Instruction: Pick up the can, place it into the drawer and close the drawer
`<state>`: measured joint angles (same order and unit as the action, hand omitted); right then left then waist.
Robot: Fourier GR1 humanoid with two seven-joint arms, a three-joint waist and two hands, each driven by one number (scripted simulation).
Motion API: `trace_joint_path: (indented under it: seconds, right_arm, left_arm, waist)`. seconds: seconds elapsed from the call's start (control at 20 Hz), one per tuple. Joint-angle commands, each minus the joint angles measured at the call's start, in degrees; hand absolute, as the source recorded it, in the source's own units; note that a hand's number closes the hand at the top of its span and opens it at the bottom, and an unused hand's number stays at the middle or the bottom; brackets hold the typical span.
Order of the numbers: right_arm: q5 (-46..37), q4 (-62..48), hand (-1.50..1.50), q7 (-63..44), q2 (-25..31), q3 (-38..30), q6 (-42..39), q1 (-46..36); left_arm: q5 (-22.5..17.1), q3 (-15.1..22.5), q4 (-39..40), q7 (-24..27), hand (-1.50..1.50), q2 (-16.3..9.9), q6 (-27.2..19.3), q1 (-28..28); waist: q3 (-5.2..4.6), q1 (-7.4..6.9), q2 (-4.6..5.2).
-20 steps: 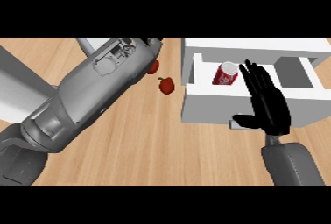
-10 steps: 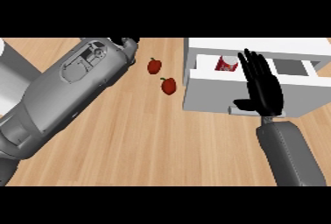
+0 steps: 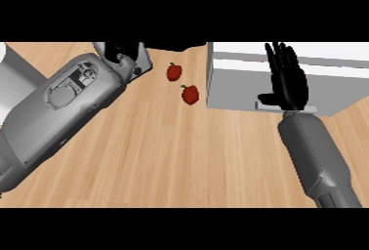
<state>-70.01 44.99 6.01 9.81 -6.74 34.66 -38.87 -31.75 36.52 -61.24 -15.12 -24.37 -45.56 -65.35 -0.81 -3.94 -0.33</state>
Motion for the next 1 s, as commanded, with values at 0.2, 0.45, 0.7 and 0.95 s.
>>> trace_joint_path:
  seconds: [0.2, 0.45, 0.7, 0.95]
  right_arm:
    - [-0.1, -16.6, -1.5, -1.2, -0.5, -4.2, 5.4, -12.7]
    - [0.0, -23.2, -1.5, -0.6, 0.8, -5.7, 6.8, -18.6]
    - [0.5, -27.4, -1.5, 0.5, 2.1, -7.0, 7.3, -22.1]
    - [0.6, -29.7, -1.5, -0.9, 2.8, -8.3, 7.8, -25.0]
  left_arm:
    - [0.9, -0.8, -8.6, -1.3, -1.5, -4.2, 0.4, 6.3]
    - [1.5, -1.6, -10.1, 0.6, -1.5, -4.6, 1.9, 10.5]
    - [3.2, -1.3, -11.7, -0.1, -1.5, -5.1, 1.1, 11.6]
    - [3.8, -1.2, -14.1, 1.5, -1.5, -5.5, 2.3, 14.4]
  waist:
    - [0.92, -1.27, 1.27]
    - [0.9, -0.88, 1.66]
    - [0.95, -1.06, 1.91]
    - [0.96, -1.95, 2.25]
